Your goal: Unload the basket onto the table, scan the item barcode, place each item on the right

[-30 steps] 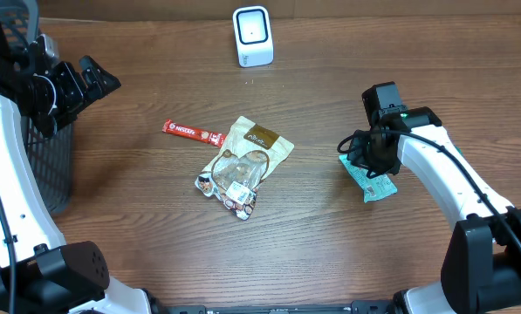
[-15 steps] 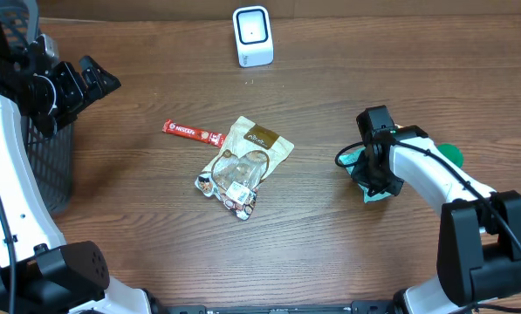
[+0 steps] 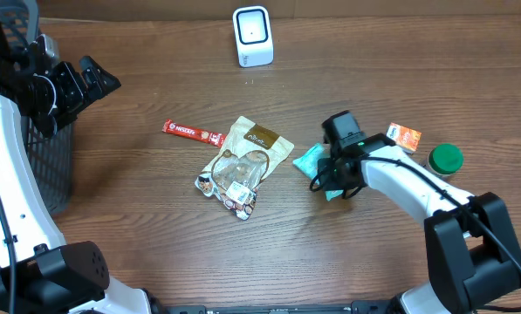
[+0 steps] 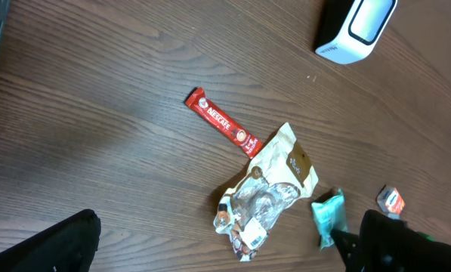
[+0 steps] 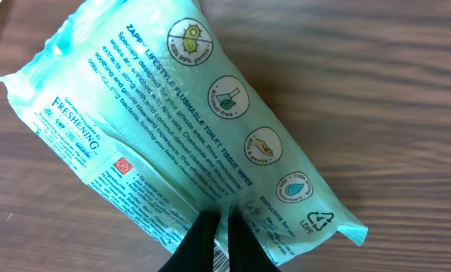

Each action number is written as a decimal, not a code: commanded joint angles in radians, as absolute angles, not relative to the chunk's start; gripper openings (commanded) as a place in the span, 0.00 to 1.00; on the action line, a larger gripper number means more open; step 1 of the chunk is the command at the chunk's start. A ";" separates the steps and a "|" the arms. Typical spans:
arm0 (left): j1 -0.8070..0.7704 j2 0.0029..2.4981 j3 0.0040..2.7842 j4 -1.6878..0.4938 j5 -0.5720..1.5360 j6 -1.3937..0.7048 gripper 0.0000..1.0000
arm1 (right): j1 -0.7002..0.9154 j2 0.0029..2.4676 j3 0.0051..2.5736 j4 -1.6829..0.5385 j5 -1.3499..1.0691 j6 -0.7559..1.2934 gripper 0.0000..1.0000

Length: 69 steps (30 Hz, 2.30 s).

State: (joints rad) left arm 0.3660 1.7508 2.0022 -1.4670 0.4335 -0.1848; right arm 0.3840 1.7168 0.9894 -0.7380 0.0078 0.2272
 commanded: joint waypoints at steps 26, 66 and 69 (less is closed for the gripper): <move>0.360 1.752 2.000 -1.466 0.434 -0.191 1.00 | 0.387 1.684 0.952 -0.858 -0.264 0.876 0.08; 0.360 1.752 2.000 -1.465 0.434 -0.191 1.00 | 0.235 1.686 1.140 -0.967 -0.012 0.567 0.11; 0.360 1.752 2.000 -1.465 0.434 -0.191 1.00 | 0.236 1.687 1.119 -0.931 -0.021 0.567 0.11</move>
State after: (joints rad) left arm 0.3660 1.7508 2.0022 -1.4670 0.4335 -0.1848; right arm 0.2356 1.6875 1.1313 -0.9554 0.0181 0.5758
